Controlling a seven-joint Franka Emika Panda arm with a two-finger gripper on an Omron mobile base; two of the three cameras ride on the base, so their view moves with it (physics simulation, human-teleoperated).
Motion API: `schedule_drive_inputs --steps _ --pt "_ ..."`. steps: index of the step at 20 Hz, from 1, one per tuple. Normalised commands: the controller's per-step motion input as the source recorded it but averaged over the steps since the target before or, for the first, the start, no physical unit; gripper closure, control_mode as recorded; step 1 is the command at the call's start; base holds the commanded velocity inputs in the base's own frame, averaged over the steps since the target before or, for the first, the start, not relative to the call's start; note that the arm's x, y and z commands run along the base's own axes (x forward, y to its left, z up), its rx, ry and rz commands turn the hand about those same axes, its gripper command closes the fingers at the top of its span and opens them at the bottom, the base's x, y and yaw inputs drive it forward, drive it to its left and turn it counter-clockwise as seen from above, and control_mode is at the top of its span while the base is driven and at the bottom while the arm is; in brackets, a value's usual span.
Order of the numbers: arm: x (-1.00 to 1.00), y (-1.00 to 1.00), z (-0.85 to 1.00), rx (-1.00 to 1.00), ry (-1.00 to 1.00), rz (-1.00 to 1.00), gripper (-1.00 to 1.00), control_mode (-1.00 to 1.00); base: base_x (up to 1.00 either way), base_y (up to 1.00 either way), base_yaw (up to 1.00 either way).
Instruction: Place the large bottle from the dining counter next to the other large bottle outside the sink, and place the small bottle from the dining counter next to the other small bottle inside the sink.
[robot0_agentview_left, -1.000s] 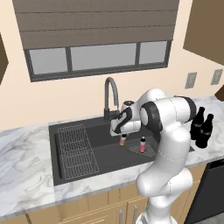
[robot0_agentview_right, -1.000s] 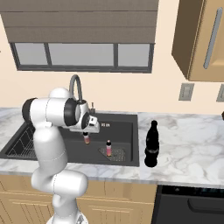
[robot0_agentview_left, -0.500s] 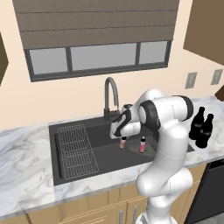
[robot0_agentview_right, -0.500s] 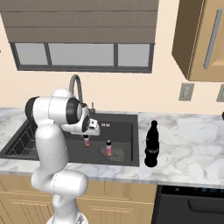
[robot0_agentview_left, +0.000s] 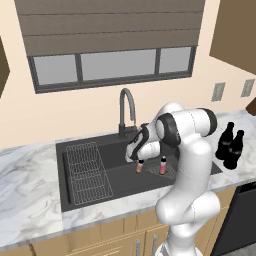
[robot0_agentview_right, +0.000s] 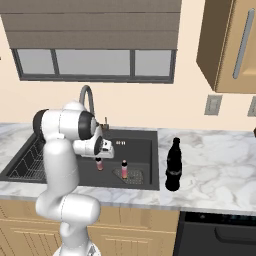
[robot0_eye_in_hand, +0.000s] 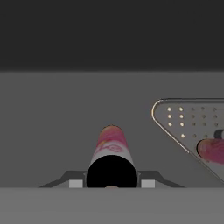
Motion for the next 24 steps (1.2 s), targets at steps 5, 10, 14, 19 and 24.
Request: schedule_drive_inputs --steps 5,10,14,19,24 --pt "-0.02 0.04 -0.29 0.00 0.00 0.00 1.00 -1.00 0.00 0.00 0.00" --pt "0.00 0.00 -0.15 0.00 0.00 0.00 1.00 -1.00 0.00 0.00 0.00" --pt "0.00 0.00 -0.25 0.00 0.01 0.00 1.00 -1.00 0.00 0.00 0.00" --pt "0.00 0.00 -0.33 0.00 0.05 0.00 1.00 -1.00 0.00 0.00 0.00" --pt "0.00 0.00 -0.19 0.00 0.06 0.00 1.00 -1.00 0.00 0.00 0.00"
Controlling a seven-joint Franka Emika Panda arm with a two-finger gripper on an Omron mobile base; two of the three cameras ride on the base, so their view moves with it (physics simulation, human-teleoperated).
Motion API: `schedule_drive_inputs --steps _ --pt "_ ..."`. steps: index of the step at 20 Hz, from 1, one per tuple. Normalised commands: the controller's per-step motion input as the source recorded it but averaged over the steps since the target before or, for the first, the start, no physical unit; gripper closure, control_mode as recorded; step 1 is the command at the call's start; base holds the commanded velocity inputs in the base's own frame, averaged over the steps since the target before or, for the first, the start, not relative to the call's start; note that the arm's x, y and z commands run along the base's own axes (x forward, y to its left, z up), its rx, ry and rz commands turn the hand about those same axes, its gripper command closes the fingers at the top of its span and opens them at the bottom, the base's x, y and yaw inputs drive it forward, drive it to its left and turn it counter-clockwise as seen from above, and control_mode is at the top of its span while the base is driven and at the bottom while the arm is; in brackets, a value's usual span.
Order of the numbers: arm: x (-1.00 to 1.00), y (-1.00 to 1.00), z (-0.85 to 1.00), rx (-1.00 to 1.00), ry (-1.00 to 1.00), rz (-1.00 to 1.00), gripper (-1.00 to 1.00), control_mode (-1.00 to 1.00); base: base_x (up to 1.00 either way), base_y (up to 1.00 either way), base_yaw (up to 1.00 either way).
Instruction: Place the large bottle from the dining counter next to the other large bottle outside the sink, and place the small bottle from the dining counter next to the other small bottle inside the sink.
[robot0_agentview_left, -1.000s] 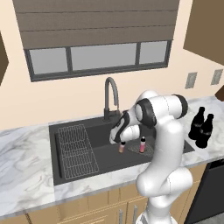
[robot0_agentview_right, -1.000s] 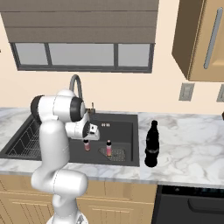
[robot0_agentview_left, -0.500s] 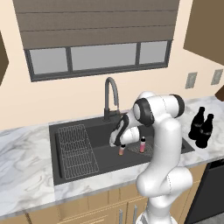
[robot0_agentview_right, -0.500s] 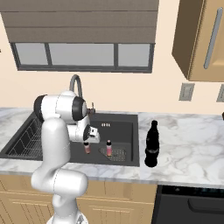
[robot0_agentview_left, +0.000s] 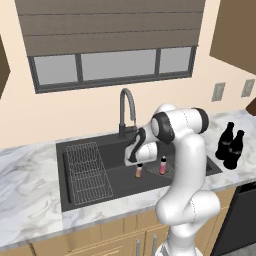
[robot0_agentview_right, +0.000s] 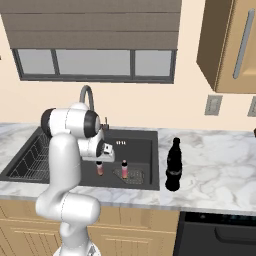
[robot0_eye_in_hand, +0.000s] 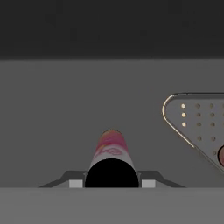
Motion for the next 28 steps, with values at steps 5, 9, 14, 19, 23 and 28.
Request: schedule_drive_inputs --steps 5,9,14,19,23,28 --pt "0.00 0.00 0.00 0.00 0.00 0.00 1.00 -1.00 0.00 0.00 0.00" --pt "0.00 0.00 0.00 0.00 0.00 0.00 1.00 -1.00 0.00 0.00 0.00" --pt "0.00 0.00 0.00 0.00 0.00 0.00 -1.00 -1.00 0.00 0.00 0.00" --pt "0.00 0.00 0.00 0.00 0.00 0.00 -1.00 -1.00 0.00 0.00 0.00" --pt "0.03 0.00 0.00 0.00 -0.01 0.00 -1.00 -1.00 0.00 0.00 0.00" --pt "0.00 0.08 0.27 0.00 -0.04 0.01 -1.00 -1.00 0.00 0.00 0.00"
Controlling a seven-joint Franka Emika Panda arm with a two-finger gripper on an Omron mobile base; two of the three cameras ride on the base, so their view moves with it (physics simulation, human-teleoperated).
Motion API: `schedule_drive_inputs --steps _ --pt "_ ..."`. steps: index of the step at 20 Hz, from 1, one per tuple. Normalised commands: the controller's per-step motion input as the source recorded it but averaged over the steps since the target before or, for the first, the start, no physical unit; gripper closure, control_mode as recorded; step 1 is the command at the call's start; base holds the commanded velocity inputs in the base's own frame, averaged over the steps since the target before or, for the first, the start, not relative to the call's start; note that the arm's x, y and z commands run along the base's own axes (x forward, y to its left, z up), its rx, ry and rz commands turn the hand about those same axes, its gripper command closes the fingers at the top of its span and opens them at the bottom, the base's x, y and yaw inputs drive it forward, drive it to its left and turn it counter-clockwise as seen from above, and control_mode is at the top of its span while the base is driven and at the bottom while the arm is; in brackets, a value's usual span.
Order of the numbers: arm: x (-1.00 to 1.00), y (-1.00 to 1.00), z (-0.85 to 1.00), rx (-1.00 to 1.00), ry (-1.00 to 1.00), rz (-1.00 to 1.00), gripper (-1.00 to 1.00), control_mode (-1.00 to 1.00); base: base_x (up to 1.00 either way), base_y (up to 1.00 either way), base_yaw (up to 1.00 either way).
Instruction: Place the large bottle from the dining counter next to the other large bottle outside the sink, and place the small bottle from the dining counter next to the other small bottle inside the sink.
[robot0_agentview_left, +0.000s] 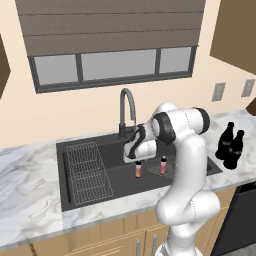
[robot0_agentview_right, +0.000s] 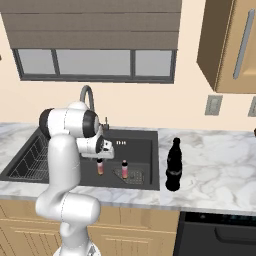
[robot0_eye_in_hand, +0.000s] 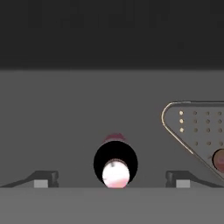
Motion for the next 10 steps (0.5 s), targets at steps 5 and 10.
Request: schedule_drive_inputs --steps 5,10 --pt "0.10 0.05 0.47 0.00 0.00 0.00 -1.00 -1.00 0.00 0.00 0.00" --pt "0.25 0.07 0.36 0.00 0.00 0.00 -1.00 -1.00 0.00 0.00 0.00"
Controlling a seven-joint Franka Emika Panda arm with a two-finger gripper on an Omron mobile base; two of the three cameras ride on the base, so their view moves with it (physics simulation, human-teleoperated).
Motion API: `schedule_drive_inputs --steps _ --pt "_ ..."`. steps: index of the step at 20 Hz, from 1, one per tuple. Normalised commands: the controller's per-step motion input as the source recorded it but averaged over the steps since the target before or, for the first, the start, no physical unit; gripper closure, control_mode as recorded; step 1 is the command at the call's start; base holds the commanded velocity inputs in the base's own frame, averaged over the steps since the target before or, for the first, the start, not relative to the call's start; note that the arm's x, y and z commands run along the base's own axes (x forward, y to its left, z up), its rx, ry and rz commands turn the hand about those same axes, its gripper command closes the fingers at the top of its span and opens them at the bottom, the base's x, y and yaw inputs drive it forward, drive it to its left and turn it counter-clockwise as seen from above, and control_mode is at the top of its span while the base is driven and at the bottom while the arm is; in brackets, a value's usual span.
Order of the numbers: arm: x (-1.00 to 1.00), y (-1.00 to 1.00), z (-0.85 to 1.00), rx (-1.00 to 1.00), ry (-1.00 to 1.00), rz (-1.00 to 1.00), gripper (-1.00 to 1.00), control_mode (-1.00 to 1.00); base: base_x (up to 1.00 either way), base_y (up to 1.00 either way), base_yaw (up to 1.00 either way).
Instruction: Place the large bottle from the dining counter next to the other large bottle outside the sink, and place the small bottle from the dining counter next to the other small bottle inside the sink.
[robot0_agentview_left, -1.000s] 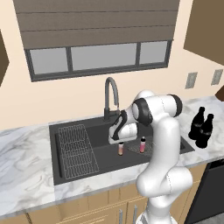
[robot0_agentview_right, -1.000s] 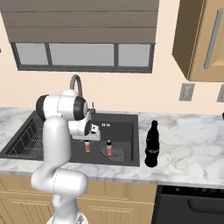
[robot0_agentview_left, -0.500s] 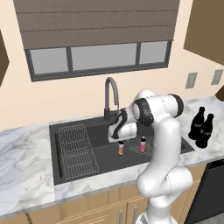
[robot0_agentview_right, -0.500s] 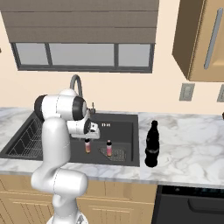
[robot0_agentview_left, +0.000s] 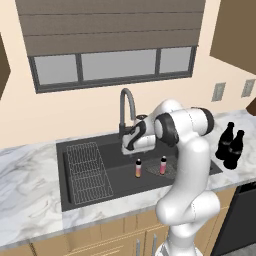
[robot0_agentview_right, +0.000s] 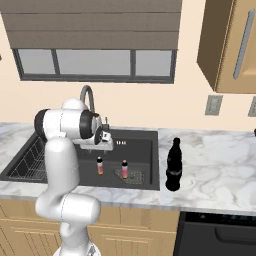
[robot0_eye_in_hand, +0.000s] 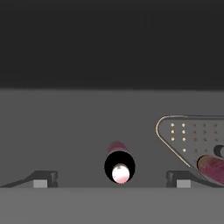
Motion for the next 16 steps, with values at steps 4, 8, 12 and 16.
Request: schedule_drive_inputs --steps 4,8,12,16 --pt "0.06 0.05 0.26 -0.01 0.02 0.01 -1.00 -1.00 0.00 0.00 0.00" --pt "-0.01 -0.01 0.22 -0.02 0.02 0.00 -1.00 -1.00 0.00 0.00 0.00" --pt "-0.27 -0.39 0.12 0.00 0.00 -0.01 -1.00 -1.00 0.00 0.00 0.00" --pt "-0.19 -0.54 0.22 0.00 0.00 -0.07 -1.00 -1.00 0.00 0.00 0.00"
